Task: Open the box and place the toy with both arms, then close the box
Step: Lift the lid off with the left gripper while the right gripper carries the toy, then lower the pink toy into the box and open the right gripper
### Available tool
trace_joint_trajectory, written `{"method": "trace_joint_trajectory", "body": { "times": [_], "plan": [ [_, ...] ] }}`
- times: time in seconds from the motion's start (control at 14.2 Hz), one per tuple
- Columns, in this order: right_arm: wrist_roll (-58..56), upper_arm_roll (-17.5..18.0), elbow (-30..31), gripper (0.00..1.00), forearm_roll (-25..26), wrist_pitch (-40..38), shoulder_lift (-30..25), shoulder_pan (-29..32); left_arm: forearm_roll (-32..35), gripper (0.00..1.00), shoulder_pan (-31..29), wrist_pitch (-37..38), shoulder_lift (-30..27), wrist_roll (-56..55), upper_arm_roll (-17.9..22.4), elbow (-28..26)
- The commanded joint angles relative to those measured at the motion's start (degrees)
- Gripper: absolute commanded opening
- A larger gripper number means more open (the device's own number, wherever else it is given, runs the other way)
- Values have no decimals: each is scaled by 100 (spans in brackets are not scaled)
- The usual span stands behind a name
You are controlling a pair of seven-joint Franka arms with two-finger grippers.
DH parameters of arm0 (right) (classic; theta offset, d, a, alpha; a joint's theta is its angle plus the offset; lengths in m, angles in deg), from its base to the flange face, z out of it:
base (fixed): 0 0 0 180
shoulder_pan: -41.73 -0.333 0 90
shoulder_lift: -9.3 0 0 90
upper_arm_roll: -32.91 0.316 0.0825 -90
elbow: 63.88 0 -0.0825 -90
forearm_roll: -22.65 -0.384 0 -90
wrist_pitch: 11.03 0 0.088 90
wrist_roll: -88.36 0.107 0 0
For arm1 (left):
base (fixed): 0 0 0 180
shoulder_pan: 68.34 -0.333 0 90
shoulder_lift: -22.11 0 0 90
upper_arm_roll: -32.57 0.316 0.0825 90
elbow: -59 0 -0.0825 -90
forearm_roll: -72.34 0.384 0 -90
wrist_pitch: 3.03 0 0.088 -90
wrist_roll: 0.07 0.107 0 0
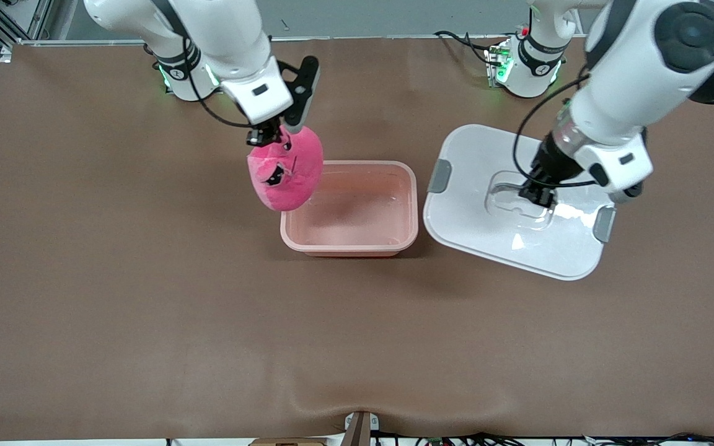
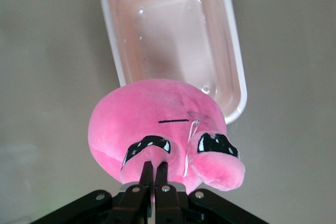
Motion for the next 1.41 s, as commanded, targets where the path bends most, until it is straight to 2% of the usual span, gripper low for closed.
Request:
{"method": "trace_joint_trajectory", "body": {
  "times": [0.0,0.35,0.7,1.34],
  "plan": [
    [-540,-78,-23,0,99,84,15,-108,-354,0,-293,85,-64,472,-35,-34],
    [-1981,-87,3,0,99,365,182,59,-583,0,-311,190,-55,648,18,-25],
    [-2000,-78,21,0,91,392,199,-108,-619,0,-645,647,-55,1614,89,37],
    [-1939,-87,21,0,47,524,437,-161,-628,0,-663,920,-38,1668,80,37]
  ]
}}
